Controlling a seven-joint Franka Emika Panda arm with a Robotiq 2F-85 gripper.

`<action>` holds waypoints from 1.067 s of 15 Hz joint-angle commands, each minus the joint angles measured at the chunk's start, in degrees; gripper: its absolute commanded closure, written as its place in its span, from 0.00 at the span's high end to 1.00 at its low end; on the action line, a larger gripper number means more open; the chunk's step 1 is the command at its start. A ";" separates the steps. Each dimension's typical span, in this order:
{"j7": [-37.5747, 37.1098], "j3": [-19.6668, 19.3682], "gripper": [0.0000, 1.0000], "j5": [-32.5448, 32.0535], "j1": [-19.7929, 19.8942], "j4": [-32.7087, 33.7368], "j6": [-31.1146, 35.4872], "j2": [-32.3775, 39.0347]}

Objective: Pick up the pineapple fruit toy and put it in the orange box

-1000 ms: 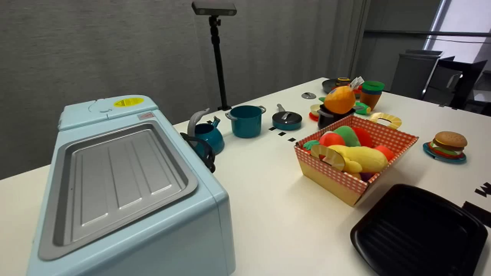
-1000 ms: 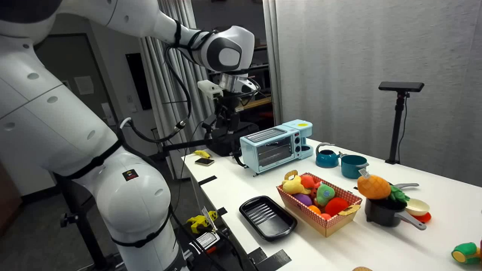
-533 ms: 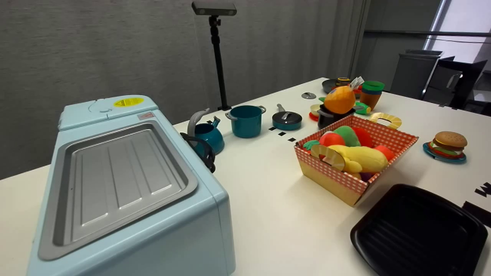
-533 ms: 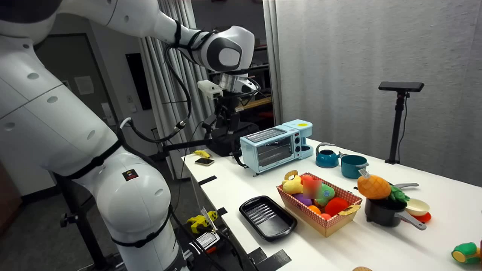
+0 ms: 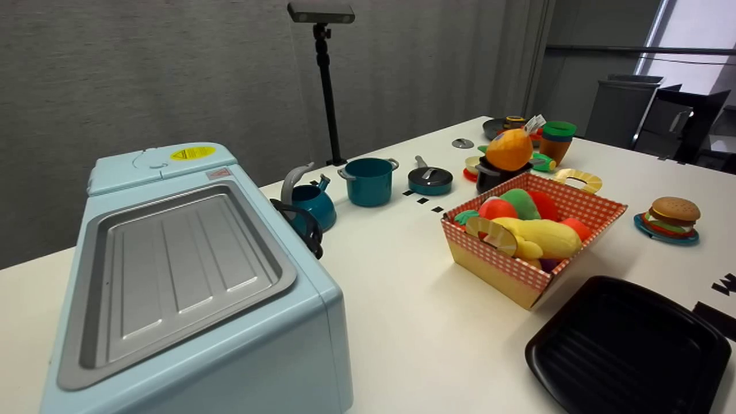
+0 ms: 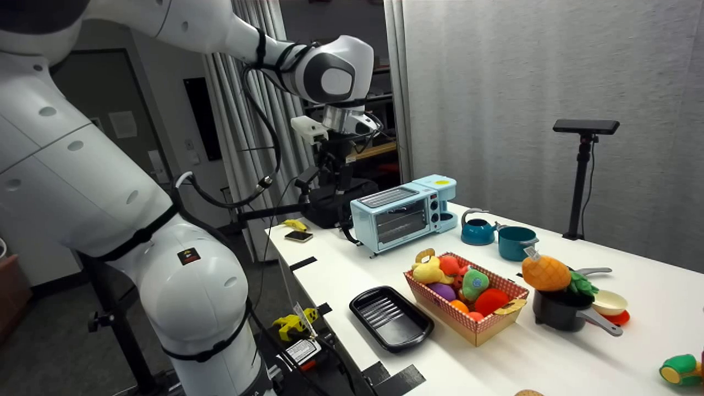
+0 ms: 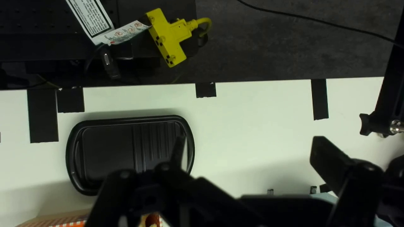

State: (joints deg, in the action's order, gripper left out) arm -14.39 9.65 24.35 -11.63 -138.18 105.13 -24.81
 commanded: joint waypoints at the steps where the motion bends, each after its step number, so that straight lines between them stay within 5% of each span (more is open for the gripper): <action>1: -1.23 0.05 1.00 -1.92 2.66 1.76 2.07 -0.51; 8: -5.60 -1.28 1.00 -6.86 7.82 6.44 5.16 0.85; 16: -4.40 -1.61 1.00 -6.20 7.45 5.30 5.02 0.18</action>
State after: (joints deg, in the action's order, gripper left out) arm -18.72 8.19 18.25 -4.03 -133.00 110.28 -24.66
